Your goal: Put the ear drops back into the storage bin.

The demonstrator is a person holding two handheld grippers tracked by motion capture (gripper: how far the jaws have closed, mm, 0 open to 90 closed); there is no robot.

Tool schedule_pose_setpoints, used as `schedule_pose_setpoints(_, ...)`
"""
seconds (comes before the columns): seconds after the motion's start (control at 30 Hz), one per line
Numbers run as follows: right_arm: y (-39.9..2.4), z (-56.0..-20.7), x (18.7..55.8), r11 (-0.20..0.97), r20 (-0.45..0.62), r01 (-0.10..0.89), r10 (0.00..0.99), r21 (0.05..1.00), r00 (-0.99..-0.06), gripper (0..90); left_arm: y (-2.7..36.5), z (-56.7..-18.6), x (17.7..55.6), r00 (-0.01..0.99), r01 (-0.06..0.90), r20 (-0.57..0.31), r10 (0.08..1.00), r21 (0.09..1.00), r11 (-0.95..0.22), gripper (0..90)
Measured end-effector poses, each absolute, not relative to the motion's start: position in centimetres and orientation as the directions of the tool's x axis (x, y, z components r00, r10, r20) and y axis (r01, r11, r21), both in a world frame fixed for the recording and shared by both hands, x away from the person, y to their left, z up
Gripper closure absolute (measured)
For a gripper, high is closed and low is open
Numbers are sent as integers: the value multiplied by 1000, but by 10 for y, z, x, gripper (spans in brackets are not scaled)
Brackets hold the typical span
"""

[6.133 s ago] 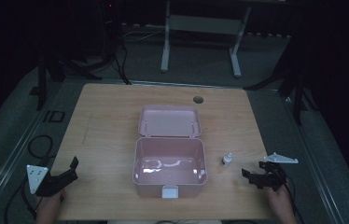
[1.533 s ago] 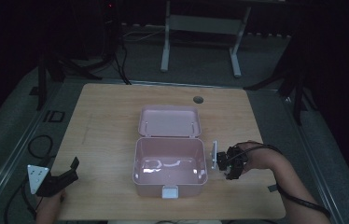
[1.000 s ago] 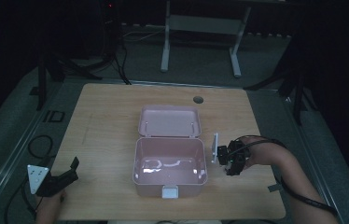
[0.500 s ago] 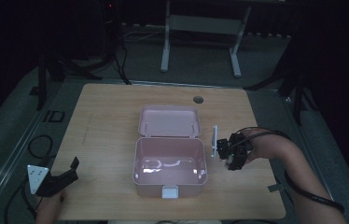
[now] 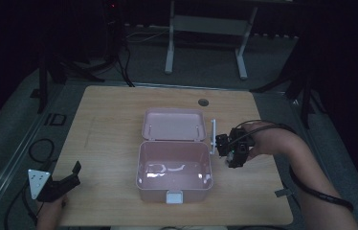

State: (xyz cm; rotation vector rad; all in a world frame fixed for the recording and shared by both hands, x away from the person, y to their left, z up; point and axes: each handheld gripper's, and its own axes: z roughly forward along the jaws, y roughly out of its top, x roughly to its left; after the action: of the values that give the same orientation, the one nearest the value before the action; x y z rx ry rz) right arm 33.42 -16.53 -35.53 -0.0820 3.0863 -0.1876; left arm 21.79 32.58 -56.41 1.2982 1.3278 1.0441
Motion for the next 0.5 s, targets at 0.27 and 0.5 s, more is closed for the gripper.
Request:
schedule_pose_setpoints(0.27,-146,-353,333,991,-37,-70,-75,-110,-997,599,326,-564,218,38,166,-71,997,984,64,4)
schedule_pose_setpoints(0.5,-127,-354,333,989,-32,-106,-109,-101,-994,599,326,-564,218,39,167,-72,997,984,65,4)
